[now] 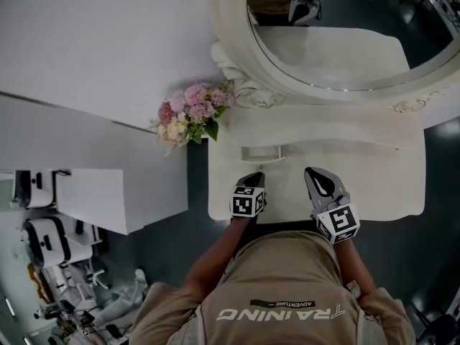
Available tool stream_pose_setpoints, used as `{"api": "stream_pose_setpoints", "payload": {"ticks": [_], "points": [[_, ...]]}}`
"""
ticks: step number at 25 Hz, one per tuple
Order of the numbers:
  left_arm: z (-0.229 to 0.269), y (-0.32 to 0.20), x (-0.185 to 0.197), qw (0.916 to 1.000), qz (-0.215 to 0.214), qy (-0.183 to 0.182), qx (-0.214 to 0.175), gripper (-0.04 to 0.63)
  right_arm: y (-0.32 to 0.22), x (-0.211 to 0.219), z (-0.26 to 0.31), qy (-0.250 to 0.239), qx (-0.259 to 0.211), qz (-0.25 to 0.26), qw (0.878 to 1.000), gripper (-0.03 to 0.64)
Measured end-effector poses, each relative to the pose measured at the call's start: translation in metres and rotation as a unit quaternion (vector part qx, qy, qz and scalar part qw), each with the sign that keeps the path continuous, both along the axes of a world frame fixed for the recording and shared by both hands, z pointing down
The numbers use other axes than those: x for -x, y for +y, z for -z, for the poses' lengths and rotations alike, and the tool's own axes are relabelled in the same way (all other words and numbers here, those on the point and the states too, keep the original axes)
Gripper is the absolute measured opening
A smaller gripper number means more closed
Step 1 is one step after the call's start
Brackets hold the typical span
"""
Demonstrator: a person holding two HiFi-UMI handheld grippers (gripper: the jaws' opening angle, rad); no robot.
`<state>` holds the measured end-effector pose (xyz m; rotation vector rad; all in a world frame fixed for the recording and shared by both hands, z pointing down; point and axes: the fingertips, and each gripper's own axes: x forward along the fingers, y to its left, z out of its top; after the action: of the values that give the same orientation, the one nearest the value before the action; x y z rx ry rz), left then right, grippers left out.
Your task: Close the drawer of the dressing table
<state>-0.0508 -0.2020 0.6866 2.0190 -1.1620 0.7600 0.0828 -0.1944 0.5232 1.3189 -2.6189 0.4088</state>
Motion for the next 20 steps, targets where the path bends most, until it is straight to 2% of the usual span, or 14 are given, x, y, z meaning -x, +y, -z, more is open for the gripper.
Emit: {"api": "stream_pose_setpoints", "payload": {"ticks": [12, 20], "points": [[-0.027, -0.005, 0.001, 0.9993, 0.008, -0.023, 0.028, 0.017, -0.005, -0.009, -0.007, -0.004, 0.007, 0.010, 1.000, 0.003], [-0.033, -0.015, 0.001, 0.9989, 0.018, -0.024, 0.036, 0.017, -0.007, -0.006, -0.008, -0.005, 0.007, 0.020, 1.000, 0.003]]}}
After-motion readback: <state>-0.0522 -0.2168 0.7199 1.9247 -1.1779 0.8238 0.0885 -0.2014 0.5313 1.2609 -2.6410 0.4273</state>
